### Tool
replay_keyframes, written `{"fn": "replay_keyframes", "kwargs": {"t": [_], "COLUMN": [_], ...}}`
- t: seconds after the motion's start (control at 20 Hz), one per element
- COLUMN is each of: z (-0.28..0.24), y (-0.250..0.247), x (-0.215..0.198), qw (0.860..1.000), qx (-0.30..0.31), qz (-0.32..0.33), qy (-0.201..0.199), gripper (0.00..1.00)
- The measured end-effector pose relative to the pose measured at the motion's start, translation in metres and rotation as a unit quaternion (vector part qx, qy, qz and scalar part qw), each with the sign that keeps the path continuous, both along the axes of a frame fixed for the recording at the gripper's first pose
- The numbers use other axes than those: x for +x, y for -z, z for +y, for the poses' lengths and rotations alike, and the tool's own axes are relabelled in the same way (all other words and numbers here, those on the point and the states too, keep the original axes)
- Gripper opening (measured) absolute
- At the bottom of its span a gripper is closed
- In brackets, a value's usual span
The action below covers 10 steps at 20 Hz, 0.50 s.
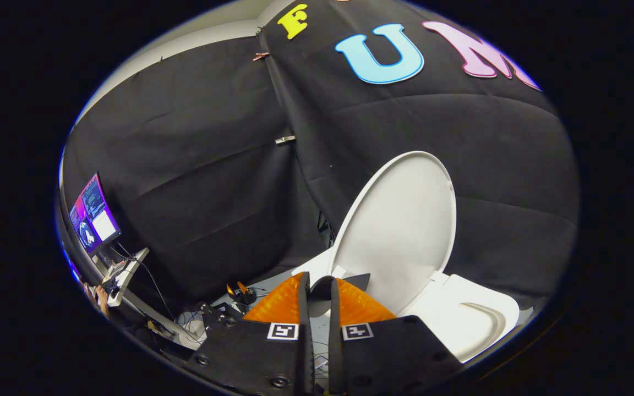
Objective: Open the toilet lid.
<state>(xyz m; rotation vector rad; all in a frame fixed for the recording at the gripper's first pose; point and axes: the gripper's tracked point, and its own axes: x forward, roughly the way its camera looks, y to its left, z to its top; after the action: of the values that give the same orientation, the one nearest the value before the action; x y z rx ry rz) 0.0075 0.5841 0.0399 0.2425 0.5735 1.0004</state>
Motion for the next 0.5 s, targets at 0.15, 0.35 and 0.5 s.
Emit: {"fn": "replay_keyframes", "kwargs": {"t": [0.15,0.35,0.5], "z": [0.029,0.053,0.075], "y": [-0.001,0.006,0.005], "x": [-0.004,-0.008,-0.015], "qw": [1.000,0.999,0.998], "qx": [0.011,-0.016,-0.017], "qz": [0.016,-0.007,-0.003], "qy": [-0.015,-0.031,-0.052], "gripper": [0.14,0.28,0.37]}}
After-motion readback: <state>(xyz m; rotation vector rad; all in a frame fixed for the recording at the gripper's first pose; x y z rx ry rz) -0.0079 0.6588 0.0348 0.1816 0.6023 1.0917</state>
